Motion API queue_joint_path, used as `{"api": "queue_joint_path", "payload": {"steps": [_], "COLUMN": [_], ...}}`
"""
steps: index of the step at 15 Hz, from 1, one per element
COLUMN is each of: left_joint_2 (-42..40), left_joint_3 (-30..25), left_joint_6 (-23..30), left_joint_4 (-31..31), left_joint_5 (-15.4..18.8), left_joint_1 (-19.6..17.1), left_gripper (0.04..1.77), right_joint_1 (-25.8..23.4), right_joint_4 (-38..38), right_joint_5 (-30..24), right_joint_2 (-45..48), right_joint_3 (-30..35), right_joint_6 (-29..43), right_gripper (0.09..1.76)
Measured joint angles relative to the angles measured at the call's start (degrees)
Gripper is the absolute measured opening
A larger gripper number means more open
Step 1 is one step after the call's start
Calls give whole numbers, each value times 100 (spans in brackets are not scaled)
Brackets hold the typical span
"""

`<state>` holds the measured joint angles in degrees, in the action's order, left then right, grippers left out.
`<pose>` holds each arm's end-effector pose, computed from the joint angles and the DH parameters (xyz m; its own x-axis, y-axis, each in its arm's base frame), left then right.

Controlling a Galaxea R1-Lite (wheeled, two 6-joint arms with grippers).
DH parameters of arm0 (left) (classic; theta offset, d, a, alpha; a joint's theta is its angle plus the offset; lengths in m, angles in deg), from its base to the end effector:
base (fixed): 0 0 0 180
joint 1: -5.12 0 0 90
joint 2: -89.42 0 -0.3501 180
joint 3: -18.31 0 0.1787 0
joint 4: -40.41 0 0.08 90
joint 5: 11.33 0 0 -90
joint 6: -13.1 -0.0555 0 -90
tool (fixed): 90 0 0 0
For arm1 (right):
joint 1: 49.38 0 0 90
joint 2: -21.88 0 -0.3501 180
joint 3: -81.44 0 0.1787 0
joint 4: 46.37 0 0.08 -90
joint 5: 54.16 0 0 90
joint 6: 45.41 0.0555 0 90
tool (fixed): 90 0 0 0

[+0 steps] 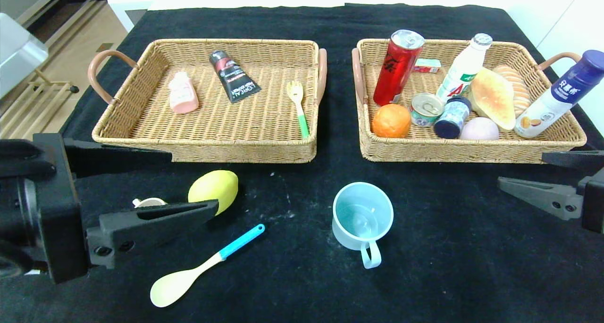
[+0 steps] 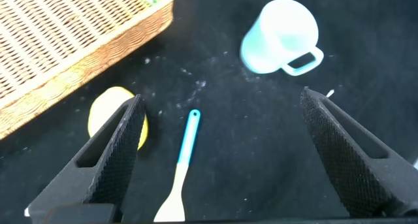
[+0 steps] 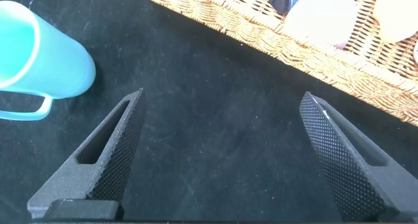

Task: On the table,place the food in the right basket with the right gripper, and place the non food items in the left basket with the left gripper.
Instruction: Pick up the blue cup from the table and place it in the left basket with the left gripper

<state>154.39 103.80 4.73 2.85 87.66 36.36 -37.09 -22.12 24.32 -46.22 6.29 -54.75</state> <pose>0.1222 -0.0842 0.3404 0.7264 -0.6234 -0.2894 0.6696 0.7367 0.0939 0.1688 0.0481 0.3070 0.8721 0.3944 -0.2898 -0.4366 0.8944 -0.0968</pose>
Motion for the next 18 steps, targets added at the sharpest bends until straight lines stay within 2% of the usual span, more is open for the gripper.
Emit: {"api": "queue_joint_path", "payload": {"steps": [3,5,8,10,14,16,18], "left_joint_2": [282,516,984,1301,1885,2116,2334], "left_joint_3": [639,1111,1852,2288,2759,2861,2966], "left_joint_6": [39,260,1041,1691,2728,3039,3268], "left_joint_4": [-757,-1303,-1957,-2282,-2448,-2428,-2409], "left_joint_5": [-246,-678,-1496,-1843,-2210,-2411,-2455], "left_joint_1": [30,196,640,885,1276,1467,1610], "left_gripper": [172,172,172,172,172,172,172], "right_joint_1": [-16,-17,-20,-33,-80,-85,-89], "right_joint_4": [-2,0,0,0,-5,-2,-10], "right_joint_5": [4,9,11,9,6,4,0], "right_joint_2": [0,4,6,6,-9,-18,-28], "right_joint_3": [-11,-16,-18,-22,-33,-38,-30], "right_joint_6": [9,9,11,6,2,0,2], "right_gripper": [171,171,171,171,171,171,171]}}
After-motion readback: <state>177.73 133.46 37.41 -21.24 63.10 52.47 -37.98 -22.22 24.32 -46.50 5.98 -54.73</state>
